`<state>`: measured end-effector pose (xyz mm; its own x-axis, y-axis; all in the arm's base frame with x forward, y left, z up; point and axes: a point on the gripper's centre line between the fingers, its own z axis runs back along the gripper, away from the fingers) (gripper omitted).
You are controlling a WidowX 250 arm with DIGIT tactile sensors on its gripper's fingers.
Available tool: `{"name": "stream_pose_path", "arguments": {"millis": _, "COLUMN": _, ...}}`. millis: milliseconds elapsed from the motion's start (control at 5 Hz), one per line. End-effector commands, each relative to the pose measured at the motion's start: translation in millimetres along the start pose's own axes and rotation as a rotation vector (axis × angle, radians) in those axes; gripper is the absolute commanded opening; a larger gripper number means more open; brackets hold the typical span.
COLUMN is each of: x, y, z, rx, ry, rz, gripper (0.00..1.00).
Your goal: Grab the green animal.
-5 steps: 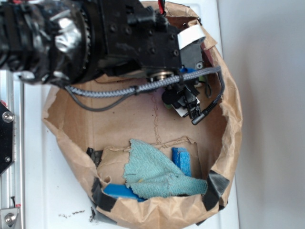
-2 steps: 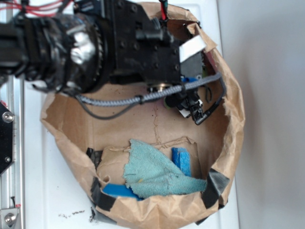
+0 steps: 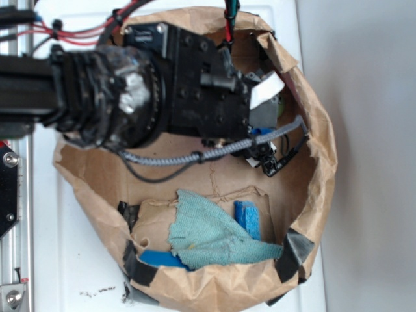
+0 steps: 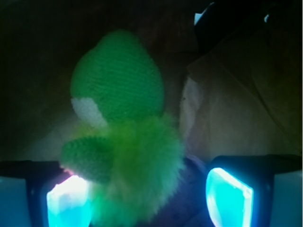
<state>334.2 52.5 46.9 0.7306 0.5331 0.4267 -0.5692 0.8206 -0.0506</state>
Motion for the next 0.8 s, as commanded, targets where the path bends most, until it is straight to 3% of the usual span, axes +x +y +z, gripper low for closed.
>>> {"name": "stream_pose_path", "arguments": {"millis": 0, "x": -1.8, "y": -12.4, "z": -1.5, "rx": -0.008, "ry": -0.024, "rz": -0.040, "gripper": 1.00}}
{"name": "stream_pose_path", "arguments": {"millis": 200, "x": -3.9, "y": -17.1, "z": -8.2, "rx": 0.020, "ry": -0.013, "rz": -0.035, "gripper": 0.71}}
{"name": "stream_pose_path", "arguments": {"millis": 400, "x": -4.3, "y": -16.8, "z": -8.0, "rx": 0.030, "ry": -0.013, "rz": -0.035, "gripper": 0.00}}
{"name": "stream_pose_path", "arguments": {"millis": 600, "x": -4.7, "y": -15.8, "z": -4.9, "rx": 0.027, "ry": -0.024, "rz": -0.048, "gripper": 0.00}}
